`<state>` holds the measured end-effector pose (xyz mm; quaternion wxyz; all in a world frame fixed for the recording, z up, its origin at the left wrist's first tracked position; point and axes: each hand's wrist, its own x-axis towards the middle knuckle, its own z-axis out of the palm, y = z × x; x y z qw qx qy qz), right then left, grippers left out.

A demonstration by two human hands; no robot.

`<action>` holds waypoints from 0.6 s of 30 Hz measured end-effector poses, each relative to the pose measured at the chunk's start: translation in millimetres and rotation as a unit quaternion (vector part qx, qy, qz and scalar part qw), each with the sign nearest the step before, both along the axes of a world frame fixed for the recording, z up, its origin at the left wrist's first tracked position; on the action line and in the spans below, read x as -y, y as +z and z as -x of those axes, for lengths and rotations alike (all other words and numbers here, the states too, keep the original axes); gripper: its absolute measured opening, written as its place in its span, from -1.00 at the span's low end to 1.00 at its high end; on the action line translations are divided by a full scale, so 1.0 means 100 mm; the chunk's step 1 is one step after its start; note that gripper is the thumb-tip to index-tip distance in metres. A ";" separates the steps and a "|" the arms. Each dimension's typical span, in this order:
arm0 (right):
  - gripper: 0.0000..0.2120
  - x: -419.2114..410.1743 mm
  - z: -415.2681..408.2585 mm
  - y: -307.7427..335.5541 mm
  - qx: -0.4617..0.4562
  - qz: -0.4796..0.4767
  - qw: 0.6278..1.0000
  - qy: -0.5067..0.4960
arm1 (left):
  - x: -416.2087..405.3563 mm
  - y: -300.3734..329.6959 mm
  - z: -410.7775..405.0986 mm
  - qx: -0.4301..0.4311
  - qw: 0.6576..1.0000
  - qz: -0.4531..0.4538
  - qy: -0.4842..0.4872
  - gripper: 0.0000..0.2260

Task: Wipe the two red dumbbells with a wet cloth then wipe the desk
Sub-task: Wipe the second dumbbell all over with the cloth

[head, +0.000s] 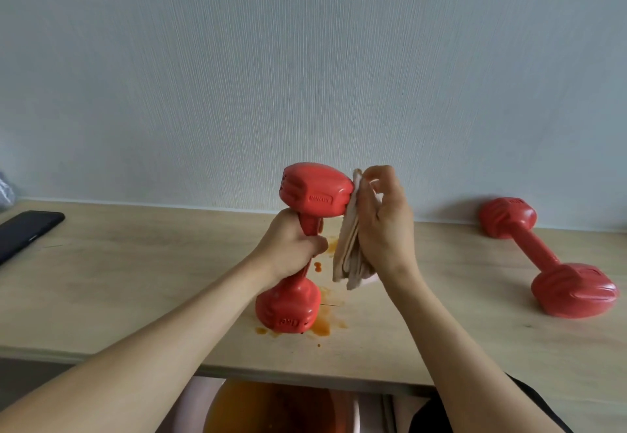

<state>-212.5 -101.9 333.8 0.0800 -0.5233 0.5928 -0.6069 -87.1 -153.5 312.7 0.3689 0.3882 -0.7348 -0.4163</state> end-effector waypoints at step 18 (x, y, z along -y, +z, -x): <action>-0.88 0.06 0.08 -0.08 0.120 -0.005 0.988 0.094 | 0.00 0.05 -0.01 0.010 0.999 -0.011 -0.051 -0.84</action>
